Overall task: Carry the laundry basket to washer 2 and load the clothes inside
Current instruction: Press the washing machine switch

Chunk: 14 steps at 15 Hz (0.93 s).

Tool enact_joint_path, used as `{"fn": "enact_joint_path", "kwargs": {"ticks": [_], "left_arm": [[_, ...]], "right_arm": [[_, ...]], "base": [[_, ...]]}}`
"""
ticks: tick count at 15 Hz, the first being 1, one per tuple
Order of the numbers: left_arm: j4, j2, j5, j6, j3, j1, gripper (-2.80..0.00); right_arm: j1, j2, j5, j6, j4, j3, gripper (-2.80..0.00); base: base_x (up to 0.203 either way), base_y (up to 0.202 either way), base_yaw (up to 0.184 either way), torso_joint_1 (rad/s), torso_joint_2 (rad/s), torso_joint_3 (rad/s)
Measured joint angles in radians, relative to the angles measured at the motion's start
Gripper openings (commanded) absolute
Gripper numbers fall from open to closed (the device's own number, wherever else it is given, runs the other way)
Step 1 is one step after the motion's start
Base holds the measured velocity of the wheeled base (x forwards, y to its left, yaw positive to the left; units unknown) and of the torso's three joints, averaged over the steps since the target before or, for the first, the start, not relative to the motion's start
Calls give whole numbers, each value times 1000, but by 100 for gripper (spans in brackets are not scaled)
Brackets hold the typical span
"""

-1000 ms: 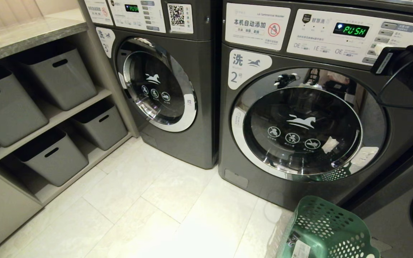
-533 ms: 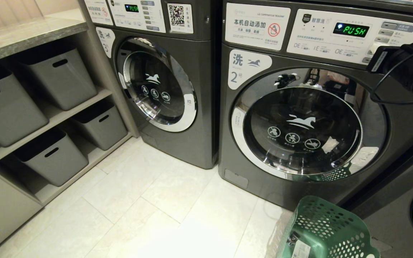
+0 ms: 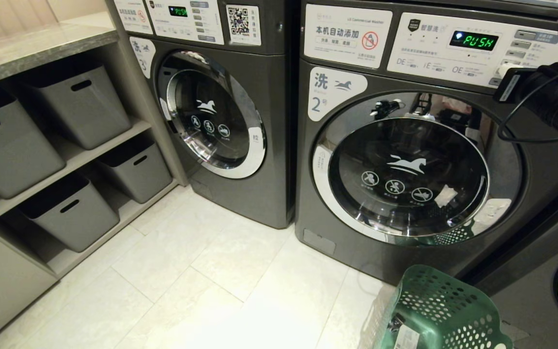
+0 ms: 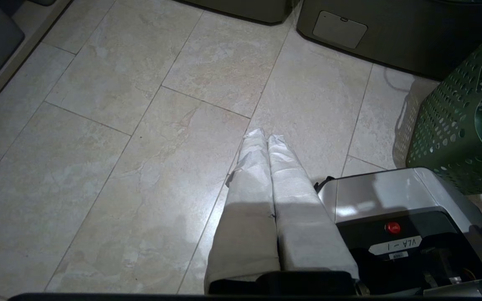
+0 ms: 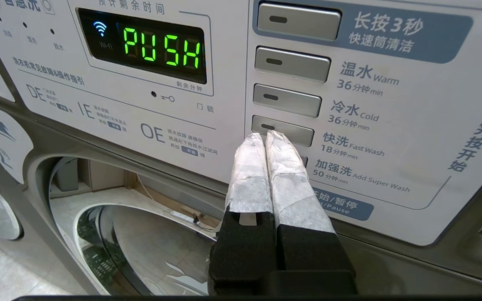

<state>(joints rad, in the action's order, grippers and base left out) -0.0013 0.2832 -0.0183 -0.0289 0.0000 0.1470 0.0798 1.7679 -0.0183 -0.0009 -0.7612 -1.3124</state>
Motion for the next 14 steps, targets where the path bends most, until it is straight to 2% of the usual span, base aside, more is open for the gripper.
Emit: {"fn": "enact_joint_path", "kwargs": {"ticks": [9,14], "left_arm": [[0,0,0,0,0,0,-280],[0,0,0,0,0,0,-280]], "right_arm": [[1,20,-2,-5,-5,-30,-280],[0,-100,6,-18,85,110,-280]], "base": [[0,0,0,0,0,0],[0,0,0,0,0,0]]}}
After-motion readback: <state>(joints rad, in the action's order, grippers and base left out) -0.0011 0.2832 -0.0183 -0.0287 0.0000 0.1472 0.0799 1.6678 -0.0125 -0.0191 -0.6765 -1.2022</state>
